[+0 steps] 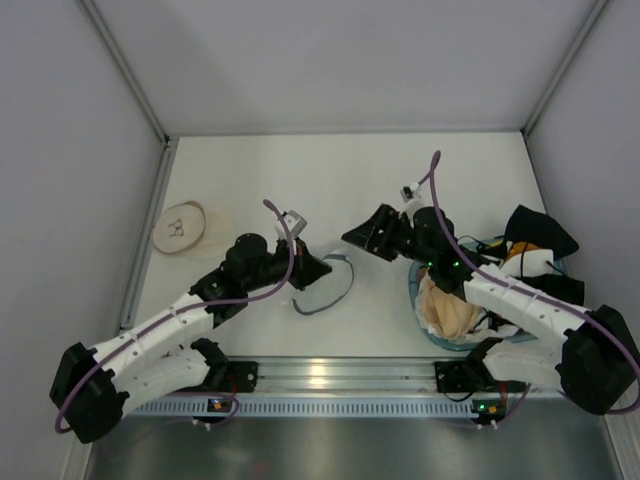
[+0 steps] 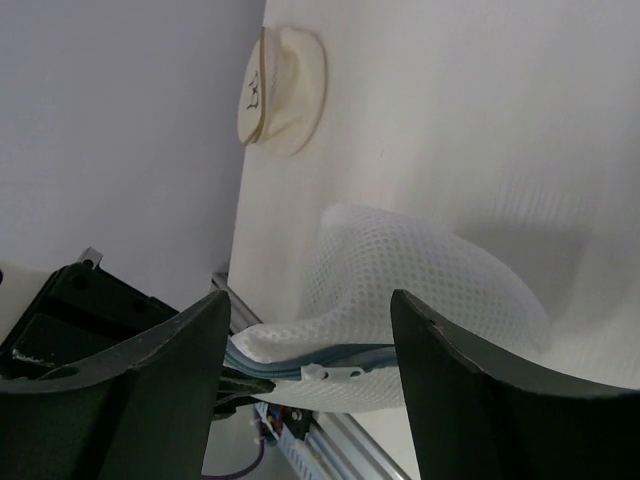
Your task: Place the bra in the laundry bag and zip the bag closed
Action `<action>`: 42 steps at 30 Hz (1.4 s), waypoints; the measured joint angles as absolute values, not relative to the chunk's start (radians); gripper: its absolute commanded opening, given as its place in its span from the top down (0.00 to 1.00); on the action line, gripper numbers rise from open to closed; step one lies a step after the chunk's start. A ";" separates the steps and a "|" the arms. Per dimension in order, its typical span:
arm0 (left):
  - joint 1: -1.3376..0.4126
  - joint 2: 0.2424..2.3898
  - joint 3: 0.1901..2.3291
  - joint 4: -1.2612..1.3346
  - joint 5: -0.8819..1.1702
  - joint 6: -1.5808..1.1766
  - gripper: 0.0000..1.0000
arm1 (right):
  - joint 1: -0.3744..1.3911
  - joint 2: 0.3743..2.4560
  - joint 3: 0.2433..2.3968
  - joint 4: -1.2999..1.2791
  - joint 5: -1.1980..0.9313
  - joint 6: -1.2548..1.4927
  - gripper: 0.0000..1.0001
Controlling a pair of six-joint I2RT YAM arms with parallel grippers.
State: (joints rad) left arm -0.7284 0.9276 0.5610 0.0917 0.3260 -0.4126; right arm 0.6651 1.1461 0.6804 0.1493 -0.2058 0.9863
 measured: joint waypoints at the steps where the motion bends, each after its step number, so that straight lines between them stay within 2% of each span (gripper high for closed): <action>1: -0.728 0.933 0.561 0.092 0.317 -0.408 1.00 | 0.666 1.151 0.680 0.152 -0.213 0.996 0.38; 11: -0.728 0.965 0.573 0.110 0.255 -0.394 1.00 | 0.678 1.136 0.624 0.150 -0.229 1.069 0.38; 25: -0.728 0.967 0.575 0.120 0.245 -0.402 1.00 | 0.679 1.190 0.522 0.407 -0.210 1.266 0.42; 31: -0.728 0.964 0.575 0.121 0.245 -0.410 1.00 | 0.679 1.209 0.522 0.488 -0.208 1.301 0.48; 42: -0.728 0.964 0.575 0.120 0.240 -0.411 1.00 | 0.679 1.233 0.542 0.413 -0.221 1.305 0.48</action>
